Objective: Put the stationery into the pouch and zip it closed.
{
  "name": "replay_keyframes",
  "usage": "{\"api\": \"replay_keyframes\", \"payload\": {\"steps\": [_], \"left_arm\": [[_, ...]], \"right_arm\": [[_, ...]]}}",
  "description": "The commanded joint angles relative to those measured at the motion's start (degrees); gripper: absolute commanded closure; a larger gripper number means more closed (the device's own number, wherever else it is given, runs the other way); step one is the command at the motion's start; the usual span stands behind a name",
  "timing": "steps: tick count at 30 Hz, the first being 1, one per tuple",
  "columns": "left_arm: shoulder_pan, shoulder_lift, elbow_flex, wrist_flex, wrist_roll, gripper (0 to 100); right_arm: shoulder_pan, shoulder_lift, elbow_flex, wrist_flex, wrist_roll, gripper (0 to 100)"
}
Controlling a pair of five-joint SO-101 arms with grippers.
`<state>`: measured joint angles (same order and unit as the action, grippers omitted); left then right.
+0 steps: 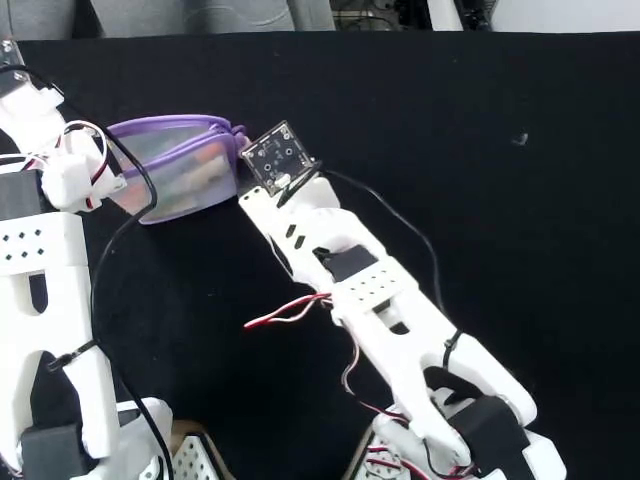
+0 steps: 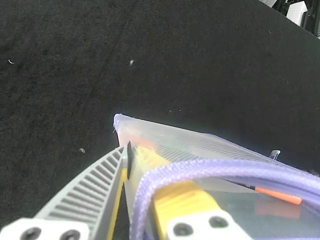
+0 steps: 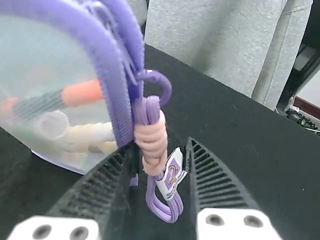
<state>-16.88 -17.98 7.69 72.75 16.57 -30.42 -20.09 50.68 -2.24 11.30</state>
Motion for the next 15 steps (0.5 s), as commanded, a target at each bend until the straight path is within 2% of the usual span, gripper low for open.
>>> {"api": "replay_keyframes", "payload": {"steps": [1,9,15], "left_arm": [[-1.63,1.58,2.15,-1.85,0.44,97],[-1.54,1.49,2.24,-1.85,0.44,97],[-1.54,1.49,2.24,-1.85,0.44,97]], "right_arm": [[-1.05,-0.13,-4.26,-1.32,-0.26,84.1],[-1.14,0.13,-3.03,-5.63,-0.18,84.2],[-4.13,0.31,-3.38,-5.36,-0.18,84.2]]}}
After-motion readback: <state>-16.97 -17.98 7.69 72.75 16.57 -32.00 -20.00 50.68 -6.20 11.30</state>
